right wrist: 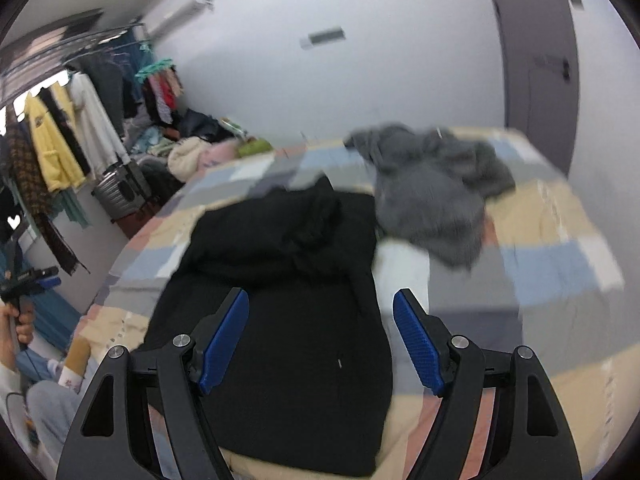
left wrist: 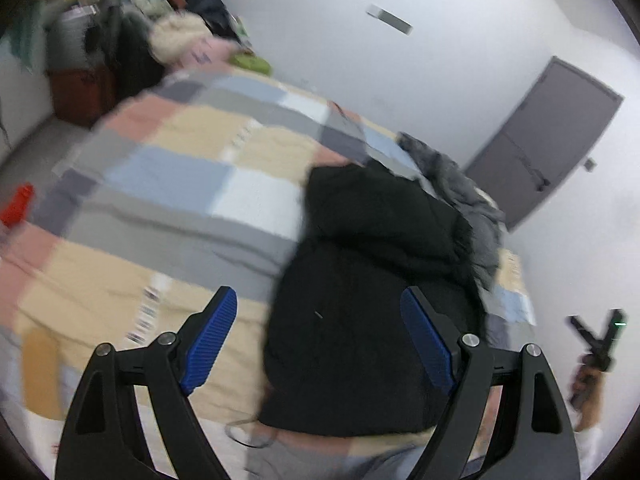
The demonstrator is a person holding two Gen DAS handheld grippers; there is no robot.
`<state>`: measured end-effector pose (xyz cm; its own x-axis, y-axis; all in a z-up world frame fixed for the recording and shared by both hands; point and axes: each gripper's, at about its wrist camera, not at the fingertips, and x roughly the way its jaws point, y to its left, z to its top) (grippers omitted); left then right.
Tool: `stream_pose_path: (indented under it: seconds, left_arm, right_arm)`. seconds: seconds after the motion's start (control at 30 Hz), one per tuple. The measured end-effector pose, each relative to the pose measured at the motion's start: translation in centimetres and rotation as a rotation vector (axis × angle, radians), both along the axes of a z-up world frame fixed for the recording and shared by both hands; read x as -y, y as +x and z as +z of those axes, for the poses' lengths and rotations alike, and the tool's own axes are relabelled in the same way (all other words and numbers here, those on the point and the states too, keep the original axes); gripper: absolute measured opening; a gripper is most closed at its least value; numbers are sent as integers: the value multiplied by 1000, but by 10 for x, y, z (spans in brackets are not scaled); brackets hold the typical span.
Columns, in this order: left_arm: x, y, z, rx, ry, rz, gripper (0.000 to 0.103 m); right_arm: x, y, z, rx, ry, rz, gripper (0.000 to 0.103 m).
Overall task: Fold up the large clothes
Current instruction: 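Move both tools to the jacket hem and close on its edge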
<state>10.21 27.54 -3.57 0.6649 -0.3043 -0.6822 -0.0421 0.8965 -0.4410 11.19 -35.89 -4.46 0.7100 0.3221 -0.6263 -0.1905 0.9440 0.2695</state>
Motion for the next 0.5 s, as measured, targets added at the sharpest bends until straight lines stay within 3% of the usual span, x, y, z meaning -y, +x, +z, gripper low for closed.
stream_pose_path:
  seconds: [0.27,0.4,0.5]
  left_arm:
    - [19,-2,-124,-110,-164,-82,85]
    - [28,-2,-184,-176,-218,-83,88]
    - [28,-2,-212,-206,-233,-72,89]
  right_arm:
    - [10,-14,-132,-215,134,-1,74]
    - [11,-19,-179,-284,182,-15,75]
    - [14,-18,-205,-320,204,-31,79]
